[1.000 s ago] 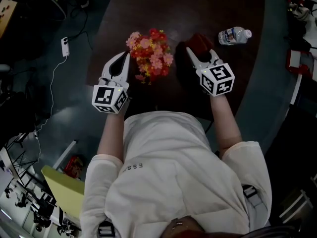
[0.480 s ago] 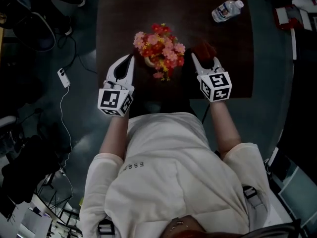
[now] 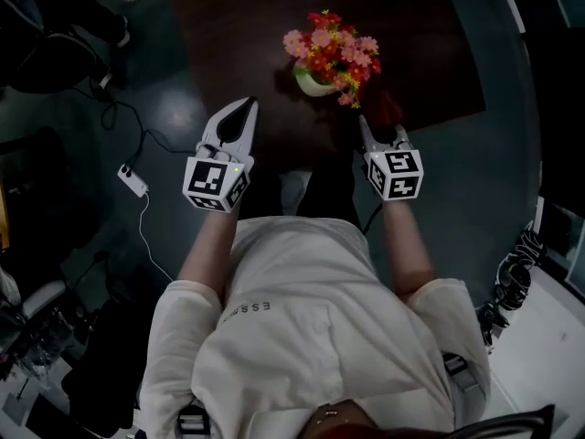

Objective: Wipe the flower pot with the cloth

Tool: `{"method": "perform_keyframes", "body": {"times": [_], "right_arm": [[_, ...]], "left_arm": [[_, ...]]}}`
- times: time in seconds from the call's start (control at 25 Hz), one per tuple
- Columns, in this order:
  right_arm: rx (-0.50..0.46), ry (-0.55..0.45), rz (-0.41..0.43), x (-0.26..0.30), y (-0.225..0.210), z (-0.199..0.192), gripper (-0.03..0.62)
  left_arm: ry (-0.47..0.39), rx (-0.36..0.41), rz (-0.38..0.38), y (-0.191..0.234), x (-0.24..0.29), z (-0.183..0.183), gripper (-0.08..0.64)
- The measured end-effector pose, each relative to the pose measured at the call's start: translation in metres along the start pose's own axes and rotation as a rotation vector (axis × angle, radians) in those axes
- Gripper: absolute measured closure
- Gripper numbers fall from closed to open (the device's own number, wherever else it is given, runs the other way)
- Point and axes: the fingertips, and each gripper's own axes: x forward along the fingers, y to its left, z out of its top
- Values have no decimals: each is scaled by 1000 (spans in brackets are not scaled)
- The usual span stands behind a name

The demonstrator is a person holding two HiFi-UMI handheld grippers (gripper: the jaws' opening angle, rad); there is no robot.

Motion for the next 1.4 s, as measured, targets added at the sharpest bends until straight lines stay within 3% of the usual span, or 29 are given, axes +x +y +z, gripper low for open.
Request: {"method": "perform_keyframes", "body": {"times": [0.12, 0.32, 0.48, 0.6, 0.88, 1.04, 1.16, 1.4], "right_arm": [[43, 27, 31, -9, 41, -17, 546], [-4, 75, 152, 5, 117, -21, 546], [-30, 65, 242, 40, 166, -4, 545], [-23, 37, 261, 70, 183, 20, 545], [86, -35, 172, 129, 164, 72, 545], [219, -82, 142, 139, 145, 90, 545], [282, -73, 140, 135, 141, 84, 545], [513, -35, 103, 113, 116, 54, 545]], "left_arm": [[39, -11, -44, 5, -17, -6, 545], [46, -51, -48, 21, -36, -10, 545], [44, -69, -46, 30, -44, -14, 545], [51, -86, -37, 37, -52, -21, 545], [57, -109, 0, 57, -65, -30, 545], [52, -116, 15, 67, -68, -27, 545], [53, -118, 8, 66, -66, -26, 545], [66, -86, -51, 53, -49, -23, 545]]}}
